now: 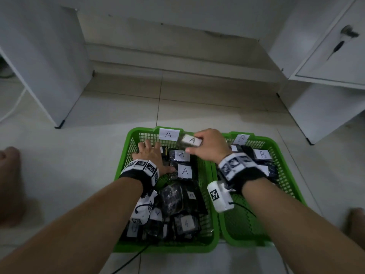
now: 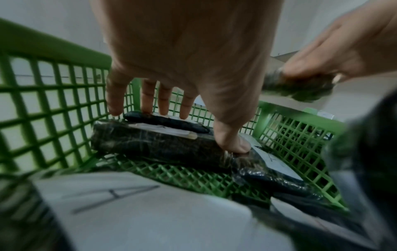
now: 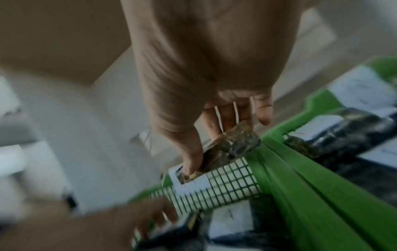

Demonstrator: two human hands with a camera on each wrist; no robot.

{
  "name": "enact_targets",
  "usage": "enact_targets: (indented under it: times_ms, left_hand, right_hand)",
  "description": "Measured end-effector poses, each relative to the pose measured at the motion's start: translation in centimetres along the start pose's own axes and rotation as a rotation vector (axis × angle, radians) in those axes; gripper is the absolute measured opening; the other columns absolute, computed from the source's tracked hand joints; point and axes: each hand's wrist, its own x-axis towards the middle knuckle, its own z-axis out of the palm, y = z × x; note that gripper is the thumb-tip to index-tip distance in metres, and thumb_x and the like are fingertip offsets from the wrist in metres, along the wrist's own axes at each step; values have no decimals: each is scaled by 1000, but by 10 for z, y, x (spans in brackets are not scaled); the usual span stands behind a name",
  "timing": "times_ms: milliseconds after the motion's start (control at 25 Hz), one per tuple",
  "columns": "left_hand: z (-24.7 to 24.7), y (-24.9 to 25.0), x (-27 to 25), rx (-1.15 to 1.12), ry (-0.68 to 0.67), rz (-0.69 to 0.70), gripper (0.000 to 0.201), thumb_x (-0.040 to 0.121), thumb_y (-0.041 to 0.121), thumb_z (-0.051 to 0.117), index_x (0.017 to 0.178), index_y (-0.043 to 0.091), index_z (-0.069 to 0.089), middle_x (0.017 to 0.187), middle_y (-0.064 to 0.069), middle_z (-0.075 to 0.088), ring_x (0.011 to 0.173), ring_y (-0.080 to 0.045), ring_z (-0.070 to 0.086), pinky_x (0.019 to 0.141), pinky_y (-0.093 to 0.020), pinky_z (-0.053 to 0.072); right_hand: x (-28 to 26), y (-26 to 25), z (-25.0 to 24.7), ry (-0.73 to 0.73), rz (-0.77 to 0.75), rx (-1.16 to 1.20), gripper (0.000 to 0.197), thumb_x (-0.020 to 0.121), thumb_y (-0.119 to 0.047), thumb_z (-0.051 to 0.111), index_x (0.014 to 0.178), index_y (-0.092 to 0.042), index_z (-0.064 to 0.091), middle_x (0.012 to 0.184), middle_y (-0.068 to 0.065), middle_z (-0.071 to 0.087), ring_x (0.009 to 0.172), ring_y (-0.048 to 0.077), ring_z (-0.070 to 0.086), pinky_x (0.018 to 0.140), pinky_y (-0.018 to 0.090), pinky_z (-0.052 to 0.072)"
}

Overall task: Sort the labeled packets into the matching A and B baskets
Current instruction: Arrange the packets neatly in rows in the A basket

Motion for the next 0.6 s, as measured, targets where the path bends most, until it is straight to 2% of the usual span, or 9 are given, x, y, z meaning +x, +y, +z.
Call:
enact_targets:
  times_ms: [80,160,240,320,360,440,600]
  left_hand:
    - [-2,2,1,-18,-18,-21,120,66,77,69,154,22,9,161,-13,8,146,-38,16,108,-59,37]
    - [-3,3,1,-33,-30,-35,122,66,76,70,156,22,6,163,-13,3,148,-37,12,108,-59,36]
    - [-1,5,4,-31,-32,-43,123,65,77,70,156,22,7,163,-13,3,148,-37,12,107,-59,36]
    - [1,6,6,-20,-31,-57,123,63,77,72,155,23,10,162,-13,7,147,-36,14,107,-58,37]
    - [1,6,7,-17,-28,-61,122,62,76,73,154,23,12,161,-12,10,146,-36,16,107,-58,38]
    - [3,7,8,-19,-22,-57,120,61,74,75,152,22,15,158,-12,15,144,-35,20,106,-57,38]
    - [3,9,5,-1,-1,-38,118,63,73,75,150,20,15,155,-14,17,143,-35,21,106,-58,37]
  right_hand:
    - [16,-12,17,11,-100,-300,31,77,-40,84,98,-22,70,95,-2,61,90,16,57,70,25,44]
    - [23,-24,29,-10,-177,-456,24,81,-28,83,95,-16,68,93,1,58,90,21,59,72,30,45]
    - [24,-34,37,-40,-222,-542,24,85,-10,74,108,-10,65,92,5,60,87,22,60,72,32,48]
    - [27,-39,46,-56,-260,-585,43,88,2,65,128,-4,53,95,8,62,82,22,54,75,32,52]
    - [30,-40,48,-69,-265,-584,47,88,4,63,132,-3,49,96,9,62,81,22,53,77,32,54]
    - [31,-41,49,-90,-249,-583,45,87,2,65,129,-3,50,95,9,61,84,24,54,80,32,53]
    - [24,-42,49,-58,-196,-573,20,92,-5,63,111,-4,59,102,11,61,104,27,56,91,39,55]
